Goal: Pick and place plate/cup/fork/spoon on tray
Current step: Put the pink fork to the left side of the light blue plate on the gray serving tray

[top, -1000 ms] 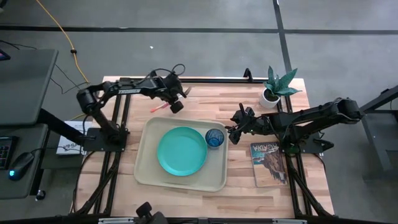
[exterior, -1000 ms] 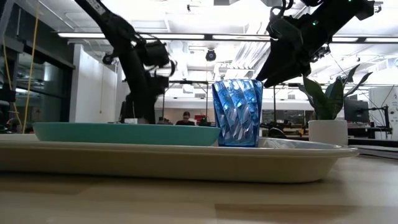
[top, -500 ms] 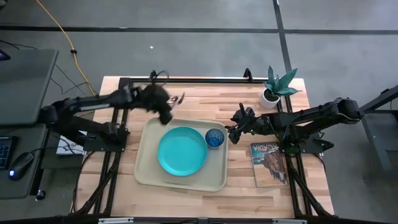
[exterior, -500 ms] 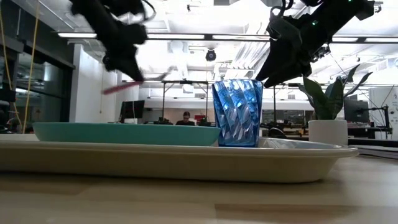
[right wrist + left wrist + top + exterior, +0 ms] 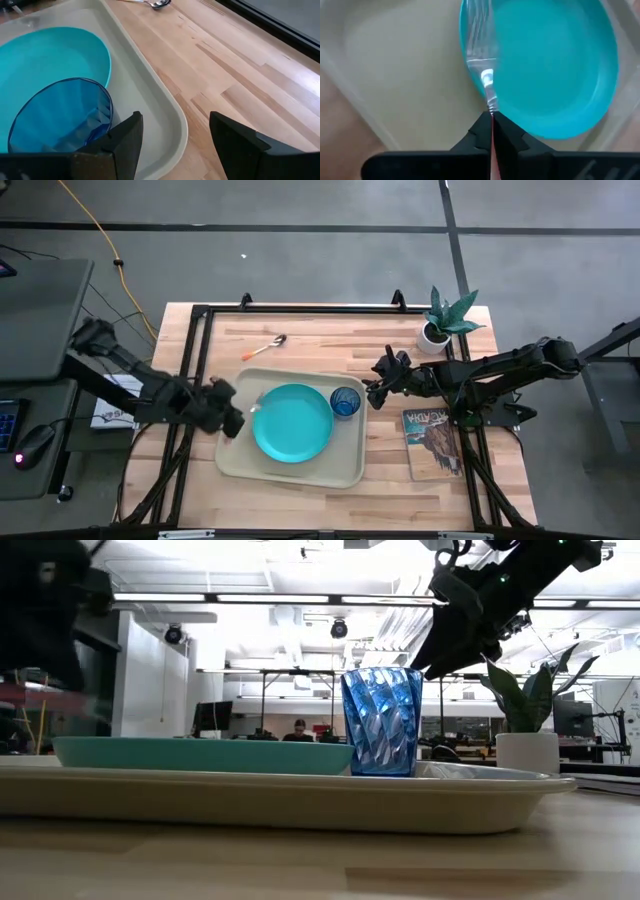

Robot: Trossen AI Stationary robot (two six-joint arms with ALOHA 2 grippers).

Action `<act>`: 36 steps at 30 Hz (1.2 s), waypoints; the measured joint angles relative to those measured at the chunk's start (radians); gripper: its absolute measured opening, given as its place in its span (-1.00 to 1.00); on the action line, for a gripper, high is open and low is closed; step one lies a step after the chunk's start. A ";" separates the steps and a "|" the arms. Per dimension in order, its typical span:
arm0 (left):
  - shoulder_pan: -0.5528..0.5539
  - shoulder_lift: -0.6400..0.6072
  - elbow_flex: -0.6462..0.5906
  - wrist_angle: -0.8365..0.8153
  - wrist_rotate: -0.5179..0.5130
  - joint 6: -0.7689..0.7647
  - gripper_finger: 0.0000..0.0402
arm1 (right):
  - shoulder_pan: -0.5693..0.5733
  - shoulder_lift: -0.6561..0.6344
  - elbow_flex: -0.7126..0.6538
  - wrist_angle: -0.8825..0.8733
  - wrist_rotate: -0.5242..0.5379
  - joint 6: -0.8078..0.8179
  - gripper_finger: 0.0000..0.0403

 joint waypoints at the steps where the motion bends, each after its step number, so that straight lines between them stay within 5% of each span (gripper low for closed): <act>1: -0.029 0.021 -0.003 -0.002 -0.015 -0.048 -0.98 | 0.000 0.000 0.000 0.000 0.001 0.000 0.09; 6: -0.104 0.143 0.000 -0.041 -0.071 -0.186 -0.99 | 0.000 0.000 0.000 0.000 0.001 0.004 0.09; 14: -0.103 0.213 0.019 -0.042 -0.119 -0.144 -1.00 | 0.000 0.000 0.000 -0.001 0.001 0.004 0.09; 22: -0.109 0.125 0.166 -0.005 -0.183 0.251 -1.00 | 0.000 0.000 0.000 -0.001 0.000 0.007 0.09; 28: -0.101 0.113 0.151 0.272 -0.094 0.501 -0.97 | 0.000 0.000 0.000 0.000 -0.005 0.033 0.09; 36: -0.077 0.264 0.138 0.527 0.049 0.676 -0.52 | 0.000 0.000 0.000 -0.003 -0.005 0.058 0.09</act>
